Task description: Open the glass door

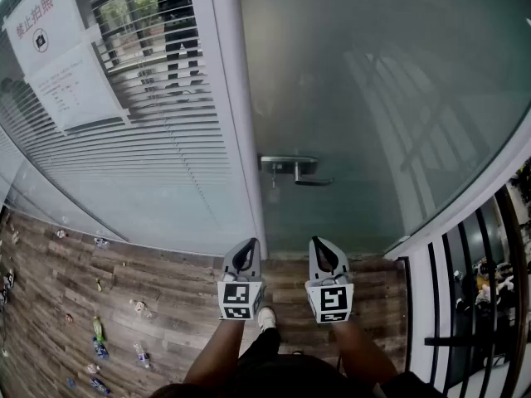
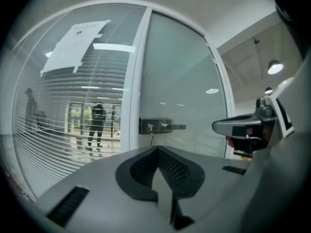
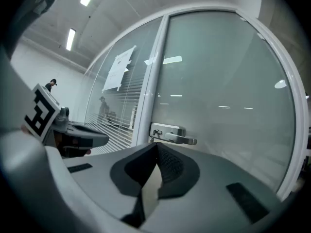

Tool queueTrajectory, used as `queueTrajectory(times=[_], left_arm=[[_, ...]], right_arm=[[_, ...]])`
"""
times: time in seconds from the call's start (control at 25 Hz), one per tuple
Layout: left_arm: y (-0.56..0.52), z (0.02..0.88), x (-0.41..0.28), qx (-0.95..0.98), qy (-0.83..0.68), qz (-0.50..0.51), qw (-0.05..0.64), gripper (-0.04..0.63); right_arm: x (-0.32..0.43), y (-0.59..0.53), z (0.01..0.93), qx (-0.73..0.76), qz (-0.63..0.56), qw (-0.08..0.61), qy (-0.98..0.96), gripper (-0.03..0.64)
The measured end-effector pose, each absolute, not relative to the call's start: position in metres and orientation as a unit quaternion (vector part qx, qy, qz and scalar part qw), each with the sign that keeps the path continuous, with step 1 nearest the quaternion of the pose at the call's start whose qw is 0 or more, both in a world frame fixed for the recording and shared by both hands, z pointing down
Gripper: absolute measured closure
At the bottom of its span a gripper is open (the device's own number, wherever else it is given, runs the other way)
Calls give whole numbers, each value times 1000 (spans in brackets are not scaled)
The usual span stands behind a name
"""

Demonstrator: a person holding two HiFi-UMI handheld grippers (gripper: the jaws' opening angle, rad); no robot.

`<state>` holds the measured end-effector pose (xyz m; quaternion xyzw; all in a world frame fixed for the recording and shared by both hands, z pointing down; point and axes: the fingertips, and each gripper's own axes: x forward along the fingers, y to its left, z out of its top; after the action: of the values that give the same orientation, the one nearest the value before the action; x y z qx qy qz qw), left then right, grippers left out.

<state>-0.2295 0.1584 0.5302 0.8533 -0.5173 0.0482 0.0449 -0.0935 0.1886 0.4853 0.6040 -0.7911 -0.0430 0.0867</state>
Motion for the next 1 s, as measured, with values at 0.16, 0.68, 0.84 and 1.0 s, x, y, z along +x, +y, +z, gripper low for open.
queueTrajectory(times=[0.16, 0.68, 0.84, 1.0], left_arm=[[117, 526, -227, 859, -508, 67, 0, 592], [52, 519, -221, 878, -475, 55, 9, 592], [44, 520, -216, 881, -471, 49, 20, 592], [40, 516, -207, 883, -467, 46, 14, 592]], right_arm=[[-96, 143, 498, 616, -18, 84, -783, 601], [-98, 72, 501, 578, -81, 201, -787, 596], [-92, 47, 488, 539, -122, 269, -789, 490], [-90, 24, 485, 464, -198, 372, -779, 464]])
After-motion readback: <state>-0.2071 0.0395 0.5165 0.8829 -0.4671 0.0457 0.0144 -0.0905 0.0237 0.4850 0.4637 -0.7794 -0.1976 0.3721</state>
